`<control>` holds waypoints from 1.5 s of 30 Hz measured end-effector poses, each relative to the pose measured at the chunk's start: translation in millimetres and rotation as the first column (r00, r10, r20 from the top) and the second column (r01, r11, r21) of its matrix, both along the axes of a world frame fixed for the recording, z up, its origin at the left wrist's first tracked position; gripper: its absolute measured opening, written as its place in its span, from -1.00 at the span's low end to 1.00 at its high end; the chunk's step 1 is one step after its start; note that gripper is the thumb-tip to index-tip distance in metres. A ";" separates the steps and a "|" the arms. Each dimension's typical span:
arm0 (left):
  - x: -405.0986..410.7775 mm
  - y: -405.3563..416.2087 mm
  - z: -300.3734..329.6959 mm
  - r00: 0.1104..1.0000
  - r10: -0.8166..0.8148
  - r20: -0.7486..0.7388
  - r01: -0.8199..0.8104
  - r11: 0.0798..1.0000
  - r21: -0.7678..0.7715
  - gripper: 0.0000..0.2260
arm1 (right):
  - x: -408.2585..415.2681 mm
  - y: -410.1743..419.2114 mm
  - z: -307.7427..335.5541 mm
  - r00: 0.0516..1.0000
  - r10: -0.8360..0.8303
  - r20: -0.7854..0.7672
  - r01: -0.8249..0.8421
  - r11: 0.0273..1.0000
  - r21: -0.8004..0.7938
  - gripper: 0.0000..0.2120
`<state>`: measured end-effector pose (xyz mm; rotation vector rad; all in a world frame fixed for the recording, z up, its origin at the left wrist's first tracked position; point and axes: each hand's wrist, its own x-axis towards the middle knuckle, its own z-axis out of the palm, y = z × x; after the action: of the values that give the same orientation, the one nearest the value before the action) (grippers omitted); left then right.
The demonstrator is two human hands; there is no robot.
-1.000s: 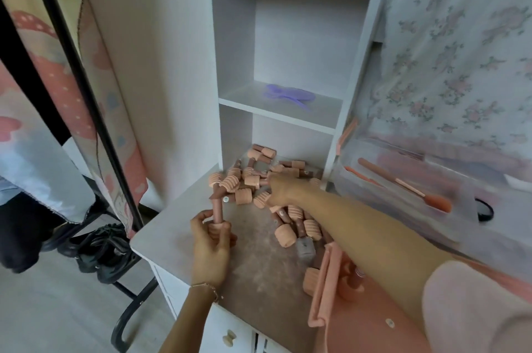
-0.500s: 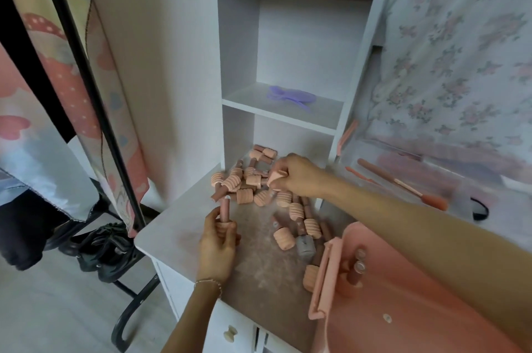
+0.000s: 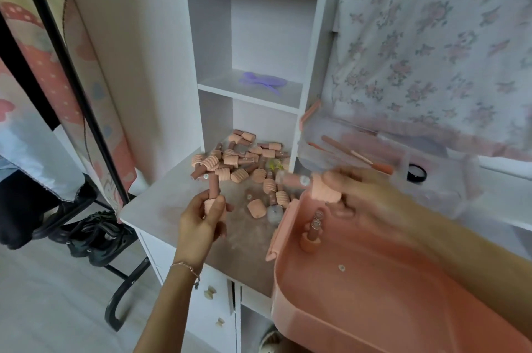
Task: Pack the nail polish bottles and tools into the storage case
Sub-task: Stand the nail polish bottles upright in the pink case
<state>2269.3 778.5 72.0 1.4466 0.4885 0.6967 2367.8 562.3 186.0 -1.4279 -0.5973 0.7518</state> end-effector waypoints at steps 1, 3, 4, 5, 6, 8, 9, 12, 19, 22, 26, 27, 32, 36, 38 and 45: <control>-3.9 -8.1 7.7 0.999 -0.008 0.037 0.008 1.000 0.000 -0.92 | -6.2 -9.0 -6.1 0.997 0.053 -0.062 -0.053 0.999 -0.009 -0.78; -6.3 -22.7 25.0 0.995 -0.037 0.097 0.034 0.999 0.026 -0.90 | -15.1 -22.8 -17.6 0.974 0.165 -0.156 -0.175 0.983 -0.051 -0.75; -4.3 -29.4 33.7 0.991 -0.066 0.120 0.062 0.998 0.031 -0.88 | -17.3 -28.5 -22.3 0.959 0.213 -0.188 -0.232 0.969 -0.084 -0.73; -2.1 -36.5 41.9 0.986 -0.097 0.139 0.094 0.995 0.028 -0.87 | -18.2 -34.5 -28.4 0.948 0.250 -0.197 -0.278 0.951 -0.132 -0.71; 0.5 -44.0 49.5 0.979 -0.126 0.160 0.123 0.992 0.024 -0.85 | -18.4 -40.0 -34.6 0.948 0.274 -0.162 -0.304 0.930 -0.205 -0.70; 6.0 -58.3 62.4 0.961 -0.184 0.207 0.185 0.983 0.016 -0.82 | -17.4 -46.8 -49.0 0.952 0.287 0.105 -0.214 0.871 -0.442 -0.69; 9.3 -65.6 66.9 0.951 -0.213 0.223 0.217 0.976 0.005 -0.81 | -17.9 -46.4 -58.0 0.933 0.271 0.237 -0.123 0.859 -0.497 -0.69; 17.8 -86.4 72.5 0.939 -0.272 0.209 0.280 0.960 -0.010 -0.83 | -24.1 -36.1 -83.9 0.912 0.129 0.390 0.057 0.901 -0.431 -0.90; 21.2 -104.4 65.6 0.944 -0.317 0.096 0.317 0.948 0.016 -0.83 | -18.7 -25.3 -130.4 0.772 0.065 0.632 0.227 0.901 -0.370 -0.72; 21.5 -103.6 61.1 0.955 -0.294 0.037 0.291 0.955 0.065 -0.84 | -21.3 -29.4 -136.3 0.751 0.068 0.657 0.250 0.891 -0.379 -0.68; 21.6 -105.9 56.9 0.974 -0.228 0.004 0.227 0.968 0.105 -0.86 | -20.9 -32.7 -136.5 0.755 0.035 0.655 0.273 0.891 -0.362 -0.80; 22.1 -105.6 57.0 0.976 -0.218 0.003 0.217 0.969 0.115 -0.86 | -19.7 -32.8 -135.4 0.753 0.044 0.656 0.273 0.887 -0.373 -0.75; 21.3 -106.2 57.9 0.978 -0.204 -0.033 0.206 0.956 0.209 -0.83 | -15.5 -35.5 -139.3 0.750 0.090 0.656 0.291 0.845 -0.448 -0.78; 19.2 -109.4 58.7 0.980 -0.171 -0.097 0.193 0.934 0.301 -0.84 | -16.4 -32.9 -142.7 0.751 0.056 0.658 0.324 0.837 -0.441 -0.73; 18.9 -109.2 59.5 0.981 -0.171 -0.095 0.191 0.939 0.285 -0.84 | -18.8 -30.0 -142.0 0.758 0.022 0.652 0.333 0.847 -0.415 -0.68; 20.5 -108.1 57.0 0.978 -0.194 -0.070 0.206 0.945 0.255 -0.82 | -20.9 -23.2 -144.7 0.746 0.002 0.665 0.373 0.826 -0.421 -0.68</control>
<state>2289.8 670.5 129.1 1.7357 0.2841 0.5820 2346.9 539.1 41.3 -2.2795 -0.7766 0.2231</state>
